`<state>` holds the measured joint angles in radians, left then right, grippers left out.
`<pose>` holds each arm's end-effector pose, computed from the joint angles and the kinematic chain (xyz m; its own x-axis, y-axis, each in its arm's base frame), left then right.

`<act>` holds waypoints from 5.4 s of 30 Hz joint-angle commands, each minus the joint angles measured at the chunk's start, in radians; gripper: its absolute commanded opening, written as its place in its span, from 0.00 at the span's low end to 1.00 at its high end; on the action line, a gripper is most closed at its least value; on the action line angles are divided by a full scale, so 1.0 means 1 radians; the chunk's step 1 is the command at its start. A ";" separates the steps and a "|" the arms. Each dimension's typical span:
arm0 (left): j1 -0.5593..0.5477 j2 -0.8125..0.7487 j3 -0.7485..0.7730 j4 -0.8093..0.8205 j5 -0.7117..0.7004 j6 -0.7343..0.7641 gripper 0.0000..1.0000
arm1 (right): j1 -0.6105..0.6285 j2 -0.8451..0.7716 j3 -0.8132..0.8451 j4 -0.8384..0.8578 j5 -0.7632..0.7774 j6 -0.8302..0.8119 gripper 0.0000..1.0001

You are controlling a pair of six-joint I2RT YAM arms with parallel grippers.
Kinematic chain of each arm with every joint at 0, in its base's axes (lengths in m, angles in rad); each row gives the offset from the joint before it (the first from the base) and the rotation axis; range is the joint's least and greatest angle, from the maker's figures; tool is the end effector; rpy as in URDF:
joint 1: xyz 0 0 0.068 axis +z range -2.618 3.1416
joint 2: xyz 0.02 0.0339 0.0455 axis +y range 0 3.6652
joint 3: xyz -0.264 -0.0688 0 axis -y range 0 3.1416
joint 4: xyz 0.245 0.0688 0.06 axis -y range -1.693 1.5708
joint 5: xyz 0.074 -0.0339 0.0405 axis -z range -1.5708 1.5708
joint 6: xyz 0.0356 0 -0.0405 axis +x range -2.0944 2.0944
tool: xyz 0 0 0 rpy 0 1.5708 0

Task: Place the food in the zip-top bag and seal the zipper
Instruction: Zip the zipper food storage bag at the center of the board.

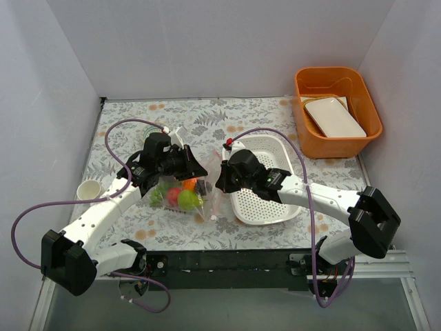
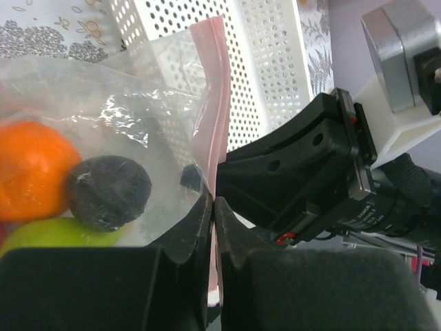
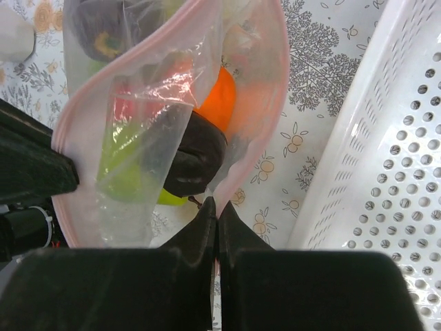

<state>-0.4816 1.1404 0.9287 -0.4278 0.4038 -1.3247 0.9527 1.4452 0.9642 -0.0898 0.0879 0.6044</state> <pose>0.2130 -0.1271 0.2969 -0.8130 -0.5814 0.0319 -0.3411 0.4311 -0.8353 0.1903 0.2622 0.2561 -0.6946 -0.0001 -0.7193 -0.4549 0.7748 0.4392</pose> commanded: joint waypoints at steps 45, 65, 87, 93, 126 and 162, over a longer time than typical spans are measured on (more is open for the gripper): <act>-0.006 -0.749 -0.580 0.047 -0.002 -0.676 0.84 | -0.005 -0.052 0.013 0.027 0.179 0.077 0.01; -0.319 -0.469 -0.542 0.170 -0.235 -0.649 0.82 | -0.014 -0.029 0.039 0.004 0.184 0.077 0.01; -0.351 -0.367 -0.654 0.520 -0.339 -0.803 0.60 | -0.015 -0.068 0.005 -0.001 0.173 0.098 0.01; -0.353 -0.349 -0.660 0.569 -0.339 -0.798 0.43 | -0.015 -0.063 0.005 -0.007 0.162 0.098 0.01; -0.351 -0.401 -0.648 0.607 -0.326 -0.752 0.05 | -0.015 -0.006 0.067 -0.094 0.142 0.075 0.01; -0.345 -0.616 -0.620 0.310 -0.424 -0.717 0.78 | -0.015 0.054 0.062 -0.025 0.092 0.141 0.01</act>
<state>-0.8284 0.5674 0.3222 -0.0570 0.0284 -2.0052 0.9379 1.5143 1.0245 -0.1543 0.1764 0.7307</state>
